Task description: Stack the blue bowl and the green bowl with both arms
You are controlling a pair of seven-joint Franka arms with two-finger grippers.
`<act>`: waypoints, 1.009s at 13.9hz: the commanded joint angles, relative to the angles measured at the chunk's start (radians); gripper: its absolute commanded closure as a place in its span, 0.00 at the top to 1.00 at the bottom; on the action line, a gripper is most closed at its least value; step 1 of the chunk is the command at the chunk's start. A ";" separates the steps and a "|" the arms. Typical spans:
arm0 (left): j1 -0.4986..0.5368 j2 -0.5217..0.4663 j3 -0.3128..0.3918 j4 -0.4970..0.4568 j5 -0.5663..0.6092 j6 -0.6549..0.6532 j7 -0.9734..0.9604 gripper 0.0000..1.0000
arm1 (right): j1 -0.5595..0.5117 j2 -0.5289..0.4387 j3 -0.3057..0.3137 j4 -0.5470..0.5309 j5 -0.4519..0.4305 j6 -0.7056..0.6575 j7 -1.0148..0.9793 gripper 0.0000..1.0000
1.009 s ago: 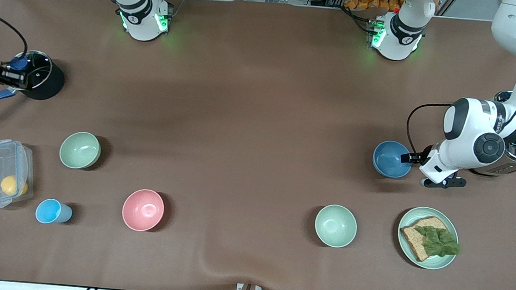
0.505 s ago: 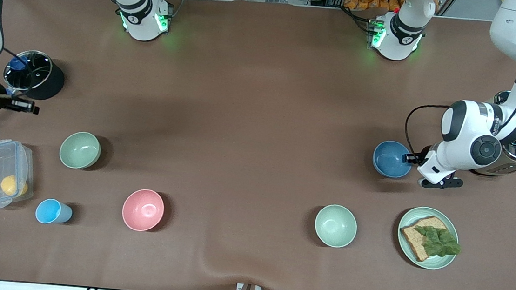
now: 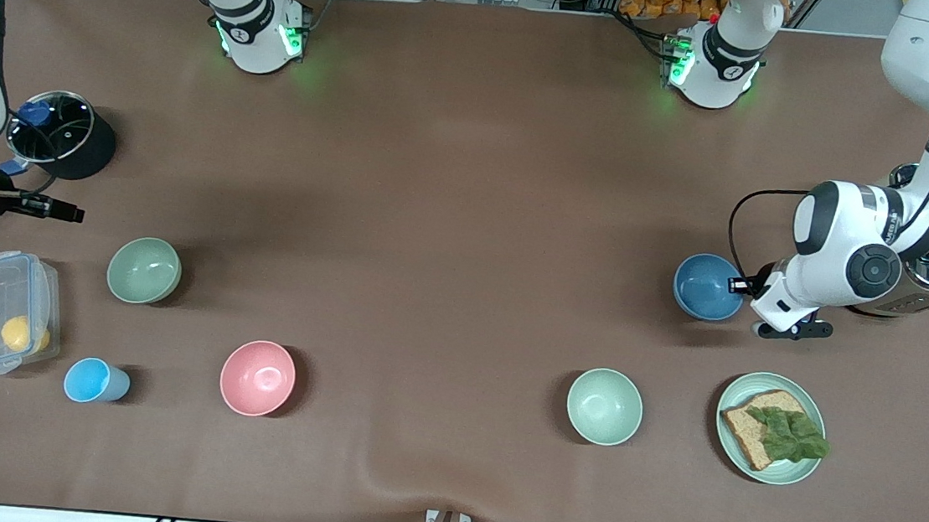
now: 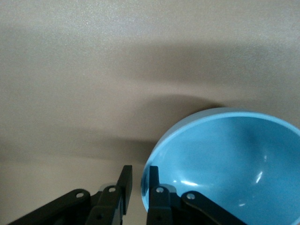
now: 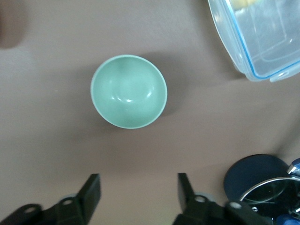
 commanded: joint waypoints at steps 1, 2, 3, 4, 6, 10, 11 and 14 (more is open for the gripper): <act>0.013 0.003 -0.013 0.005 0.006 0.008 -0.023 0.00 | -0.031 0.060 0.016 0.006 0.037 0.020 -0.004 1.00; 0.011 0.001 -0.013 0.005 -0.001 0.008 -0.027 0.00 | -0.034 0.080 0.015 0.004 0.069 0.046 -0.012 1.00; 0.011 0.000 -0.013 0.007 -0.005 0.008 -0.029 0.00 | -0.042 0.111 0.016 0.004 0.092 0.088 -0.013 1.00; 0.011 -0.002 -0.014 0.007 -0.005 0.007 -0.029 0.00 | -0.047 0.138 0.016 0.004 0.113 0.125 -0.016 1.00; 0.011 -0.009 -0.014 0.011 -0.005 0.004 -0.033 0.00 | -0.048 0.181 0.016 0.004 0.123 0.165 -0.016 1.00; -0.001 -0.012 -0.032 0.069 -0.005 -0.033 -0.058 0.00 | -0.082 0.279 0.020 0.002 0.145 0.254 -0.021 1.00; 0.001 -0.012 -0.042 0.086 -0.018 -0.045 -0.066 0.00 | -0.082 0.296 0.020 0.001 0.178 0.262 -0.027 1.00; -0.004 -0.012 -0.051 0.196 -0.097 -0.180 -0.066 0.00 | -0.094 0.329 0.020 0.001 0.221 0.273 -0.078 0.76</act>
